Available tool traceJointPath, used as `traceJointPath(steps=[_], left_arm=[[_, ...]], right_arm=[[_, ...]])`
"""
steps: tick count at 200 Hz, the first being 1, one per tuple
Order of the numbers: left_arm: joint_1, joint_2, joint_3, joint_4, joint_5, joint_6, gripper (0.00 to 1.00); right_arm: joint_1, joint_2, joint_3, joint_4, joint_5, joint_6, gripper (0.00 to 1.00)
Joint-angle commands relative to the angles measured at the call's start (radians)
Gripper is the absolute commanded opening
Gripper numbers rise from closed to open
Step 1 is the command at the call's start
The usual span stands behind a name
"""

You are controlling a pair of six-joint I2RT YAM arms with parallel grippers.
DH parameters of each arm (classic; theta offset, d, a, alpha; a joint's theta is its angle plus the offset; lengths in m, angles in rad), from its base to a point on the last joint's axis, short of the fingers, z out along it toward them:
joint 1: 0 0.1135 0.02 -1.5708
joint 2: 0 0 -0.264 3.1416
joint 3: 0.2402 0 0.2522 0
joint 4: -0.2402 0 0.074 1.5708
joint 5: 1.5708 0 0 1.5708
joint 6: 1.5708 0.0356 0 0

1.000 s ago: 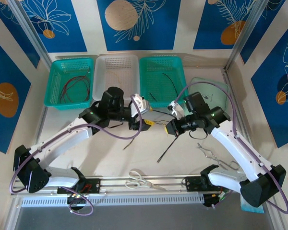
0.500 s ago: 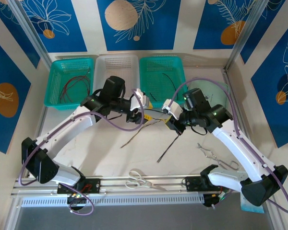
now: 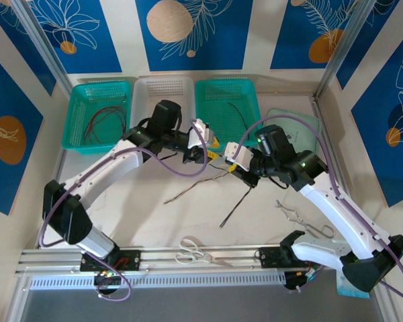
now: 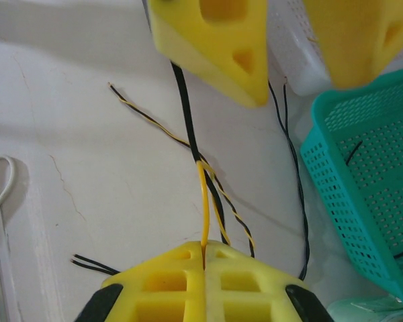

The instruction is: Untangle the cables

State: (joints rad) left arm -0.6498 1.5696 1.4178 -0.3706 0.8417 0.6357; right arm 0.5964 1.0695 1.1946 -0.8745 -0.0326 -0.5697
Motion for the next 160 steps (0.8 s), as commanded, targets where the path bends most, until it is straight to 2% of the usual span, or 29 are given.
traceJointPath(steps=[1, 50, 86, 160], left_arm=[[0.009, 0.047, 0.047, 0.029, 0.123, 0.004, 0.34], [0.008, 0.051, 0.024, -0.045, 0.188, 0.016, 0.34], [0.004, 0.028, -0.034, 0.023, 0.2, -0.042, 0.34], [-0.001, 0.051, -0.03, 0.111, 0.173, -0.103, 0.34]], right_arm=[[0.001, -0.011, 0.0, 0.02, -0.004, -0.038, 0.0], [-0.063, 0.005, 0.02, 0.052, -0.048, -0.072, 0.0], [-0.093, 0.034, 0.041, 0.058, -0.07, -0.097, 0.0], [-0.072, 0.066, 0.079, 0.06, -0.104, -0.103, 0.0]])
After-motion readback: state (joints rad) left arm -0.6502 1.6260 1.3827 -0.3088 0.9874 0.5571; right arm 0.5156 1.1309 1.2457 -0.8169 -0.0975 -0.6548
